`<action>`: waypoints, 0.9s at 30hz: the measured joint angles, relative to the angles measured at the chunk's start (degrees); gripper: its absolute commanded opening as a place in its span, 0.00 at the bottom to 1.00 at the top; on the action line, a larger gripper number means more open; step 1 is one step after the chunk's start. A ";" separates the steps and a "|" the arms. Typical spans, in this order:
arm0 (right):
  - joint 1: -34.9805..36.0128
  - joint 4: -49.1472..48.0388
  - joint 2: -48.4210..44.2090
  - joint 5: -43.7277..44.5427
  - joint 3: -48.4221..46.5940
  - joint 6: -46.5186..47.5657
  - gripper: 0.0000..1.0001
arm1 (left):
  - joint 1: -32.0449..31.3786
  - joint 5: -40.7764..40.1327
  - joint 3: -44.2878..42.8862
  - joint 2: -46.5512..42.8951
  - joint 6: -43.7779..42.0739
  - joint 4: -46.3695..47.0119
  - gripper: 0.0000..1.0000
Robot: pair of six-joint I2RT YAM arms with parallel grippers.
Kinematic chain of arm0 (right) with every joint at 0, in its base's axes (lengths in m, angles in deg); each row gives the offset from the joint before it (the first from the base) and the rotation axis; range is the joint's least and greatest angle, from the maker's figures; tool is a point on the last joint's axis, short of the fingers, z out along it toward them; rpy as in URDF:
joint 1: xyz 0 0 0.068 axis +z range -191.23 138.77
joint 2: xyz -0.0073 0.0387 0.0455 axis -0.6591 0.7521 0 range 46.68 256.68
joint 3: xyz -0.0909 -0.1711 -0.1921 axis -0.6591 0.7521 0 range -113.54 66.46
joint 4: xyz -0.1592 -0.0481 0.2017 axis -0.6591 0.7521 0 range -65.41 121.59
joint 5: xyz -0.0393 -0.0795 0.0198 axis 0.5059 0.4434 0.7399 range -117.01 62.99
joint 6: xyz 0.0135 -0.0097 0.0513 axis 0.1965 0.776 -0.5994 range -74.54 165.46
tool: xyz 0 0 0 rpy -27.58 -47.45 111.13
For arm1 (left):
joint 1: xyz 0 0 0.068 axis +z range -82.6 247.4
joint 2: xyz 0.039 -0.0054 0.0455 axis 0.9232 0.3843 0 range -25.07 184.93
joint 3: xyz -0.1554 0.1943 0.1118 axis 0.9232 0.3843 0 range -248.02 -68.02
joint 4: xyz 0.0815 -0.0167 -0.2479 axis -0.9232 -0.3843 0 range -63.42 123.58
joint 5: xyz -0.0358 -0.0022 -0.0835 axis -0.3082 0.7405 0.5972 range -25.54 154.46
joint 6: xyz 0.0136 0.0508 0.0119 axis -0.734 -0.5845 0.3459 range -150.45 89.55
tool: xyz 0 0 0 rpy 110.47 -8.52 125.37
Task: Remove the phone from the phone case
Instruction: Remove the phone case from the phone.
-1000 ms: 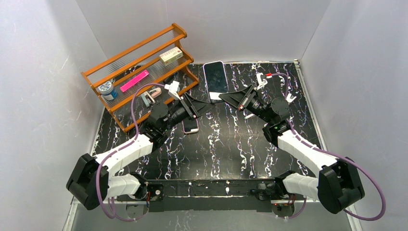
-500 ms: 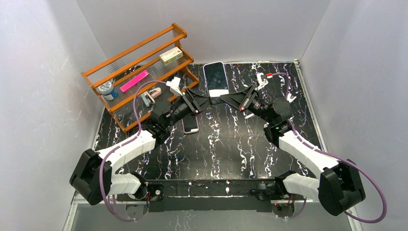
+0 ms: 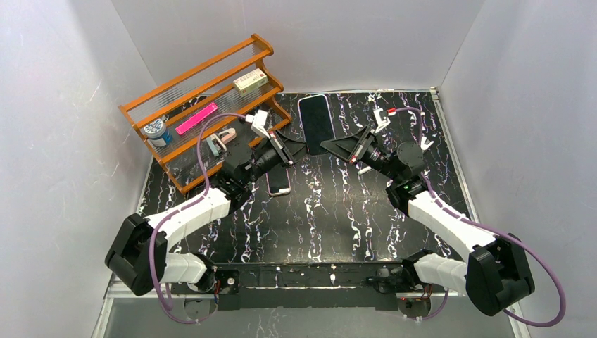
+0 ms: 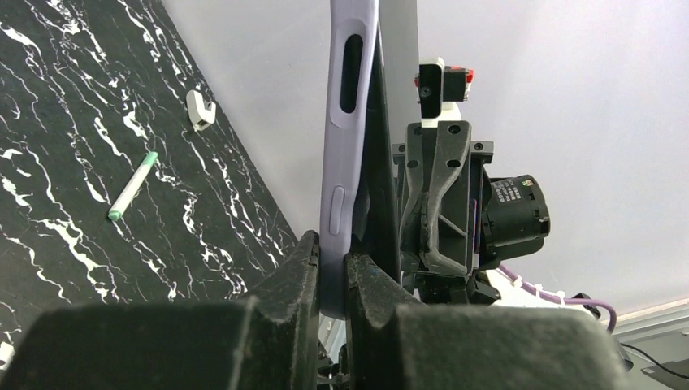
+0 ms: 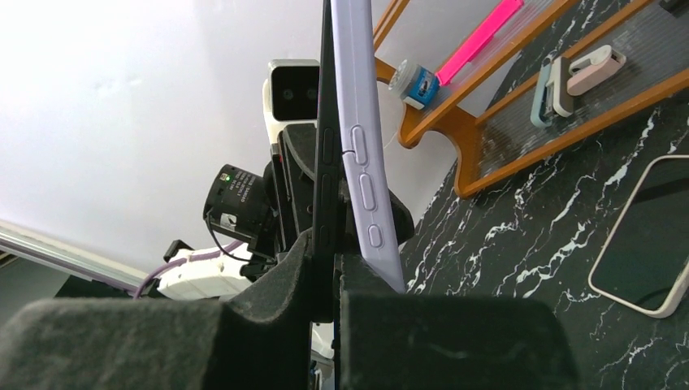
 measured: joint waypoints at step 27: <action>0.74 10.62 -8.37 -3.82 0.33 4.94 0.01 | 8.66 -11.41 -4.50 5.49 -10.19 -7.10 0.00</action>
